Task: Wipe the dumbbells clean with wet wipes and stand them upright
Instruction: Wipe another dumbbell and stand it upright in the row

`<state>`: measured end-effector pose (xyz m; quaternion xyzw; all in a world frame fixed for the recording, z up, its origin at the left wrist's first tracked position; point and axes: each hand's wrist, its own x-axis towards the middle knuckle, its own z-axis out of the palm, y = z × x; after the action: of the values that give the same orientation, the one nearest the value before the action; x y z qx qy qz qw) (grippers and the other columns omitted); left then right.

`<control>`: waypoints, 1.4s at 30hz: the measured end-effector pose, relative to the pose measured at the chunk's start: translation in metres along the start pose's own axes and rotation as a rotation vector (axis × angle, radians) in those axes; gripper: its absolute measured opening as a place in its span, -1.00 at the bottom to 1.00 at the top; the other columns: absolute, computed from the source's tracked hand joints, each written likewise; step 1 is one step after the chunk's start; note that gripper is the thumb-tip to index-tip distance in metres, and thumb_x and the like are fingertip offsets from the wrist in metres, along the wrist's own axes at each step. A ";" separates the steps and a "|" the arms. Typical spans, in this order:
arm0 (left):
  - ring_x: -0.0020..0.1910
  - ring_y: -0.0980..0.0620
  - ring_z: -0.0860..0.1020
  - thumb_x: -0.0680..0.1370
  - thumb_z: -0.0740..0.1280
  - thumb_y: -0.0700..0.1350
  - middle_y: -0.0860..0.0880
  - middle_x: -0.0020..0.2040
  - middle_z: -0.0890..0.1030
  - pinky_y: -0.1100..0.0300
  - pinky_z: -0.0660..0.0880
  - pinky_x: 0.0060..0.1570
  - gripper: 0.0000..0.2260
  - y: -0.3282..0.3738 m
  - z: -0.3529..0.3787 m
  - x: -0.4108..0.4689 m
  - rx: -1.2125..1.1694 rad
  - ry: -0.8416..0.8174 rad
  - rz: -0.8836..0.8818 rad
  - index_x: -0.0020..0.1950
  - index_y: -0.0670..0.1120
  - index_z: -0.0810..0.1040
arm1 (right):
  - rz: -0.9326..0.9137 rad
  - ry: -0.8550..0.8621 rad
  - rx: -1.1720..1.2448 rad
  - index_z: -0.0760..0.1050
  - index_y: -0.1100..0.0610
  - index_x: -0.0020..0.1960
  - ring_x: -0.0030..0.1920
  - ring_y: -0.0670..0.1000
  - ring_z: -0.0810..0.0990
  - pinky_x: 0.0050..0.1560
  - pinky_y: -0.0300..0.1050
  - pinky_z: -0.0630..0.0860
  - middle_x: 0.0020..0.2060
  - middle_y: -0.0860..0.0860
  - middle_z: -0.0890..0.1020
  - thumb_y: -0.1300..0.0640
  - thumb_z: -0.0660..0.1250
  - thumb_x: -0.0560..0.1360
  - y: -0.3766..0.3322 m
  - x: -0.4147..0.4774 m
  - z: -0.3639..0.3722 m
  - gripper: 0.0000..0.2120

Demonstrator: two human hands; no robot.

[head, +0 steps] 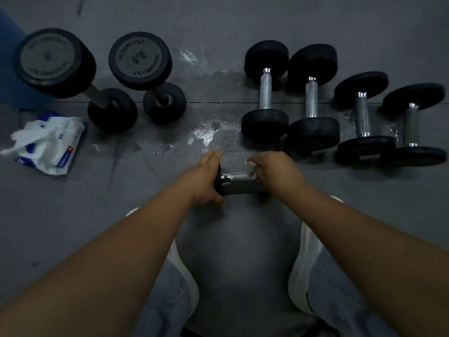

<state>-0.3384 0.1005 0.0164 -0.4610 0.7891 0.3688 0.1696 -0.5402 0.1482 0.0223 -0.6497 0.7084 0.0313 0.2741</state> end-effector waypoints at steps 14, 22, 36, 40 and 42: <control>0.34 -0.16 0.44 0.25 0.62 0.06 0.04 0.57 0.01 -0.04 0.48 0.21 0.13 0.003 -0.004 -0.007 0.075 0.012 0.029 0.59 -0.01 -0.06 | -0.017 0.059 0.041 0.49 0.05 -0.02 0.01 0.16 0.57 -0.05 -0.06 0.39 -0.05 0.10 0.63 0.15 0.19 0.49 -0.032 -0.013 0.027 -0.87; 0.43 -0.10 0.35 0.18 0.62 0.17 -0.04 0.55 0.11 -0.04 0.46 0.28 0.20 0.010 -0.016 0.002 0.239 -0.109 0.028 0.60 -0.06 -0.06 | -0.090 -0.352 -0.243 0.39 0.05 0.15 0.09 0.13 0.55 0.04 -0.03 0.45 0.11 0.08 0.55 0.11 0.32 0.47 -0.015 0.008 0.017 -0.73; 0.55 -0.14 0.11 0.36 0.52 -0.07 -0.10 0.60 -0.10 -0.05 0.31 0.42 0.03 0.008 0.013 -0.013 0.278 0.192 0.058 0.60 -0.05 -0.12 | -0.016 0.015 0.023 0.51 0.09 0.13 0.09 0.19 0.57 0.09 -0.02 0.49 0.06 0.14 0.63 0.19 0.17 0.51 -0.013 -0.002 0.018 -0.76; 0.57 -0.10 0.08 0.40 0.49 -0.08 -0.10 0.61 -0.11 -0.02 0.24 0.44 0.00 0.011 0.008 -0.011 0.282 0.200 0.048 0.61 -0.06 -0.15 | 0.003 0.107 -0.108 0.44 0.09 0.19 0.23 0.11 0.48 0.26 0.01 0.29 0.16 0.08 0.56 0.20 0.09 0.52 -0.046 -0.011 0.037 -0.71; 0.57 -0.08 0.09 0.41 0.49 -0.08 -0.08 0.61 -0.10 -0.03 0.25 0.43 -0.01 0.010 0.011 -0.011 0.278 0.203 0.038 0.61 -0.05 -0.15 | -0.100 0.084 -0.017 0.42 0.08 0.27 0.31 0.06 0.44 0.40 0.05 0.16 0.23 0.05 0.53 0.17 0.04 0.47 -0.055 -0.019 0.049 -0.59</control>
<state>-0.3424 0.1182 0.0198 -0.4528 0.8543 0.2107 0.1443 -0.4716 0.1768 0.0065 -0.6875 0.6855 -0.0037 0.2396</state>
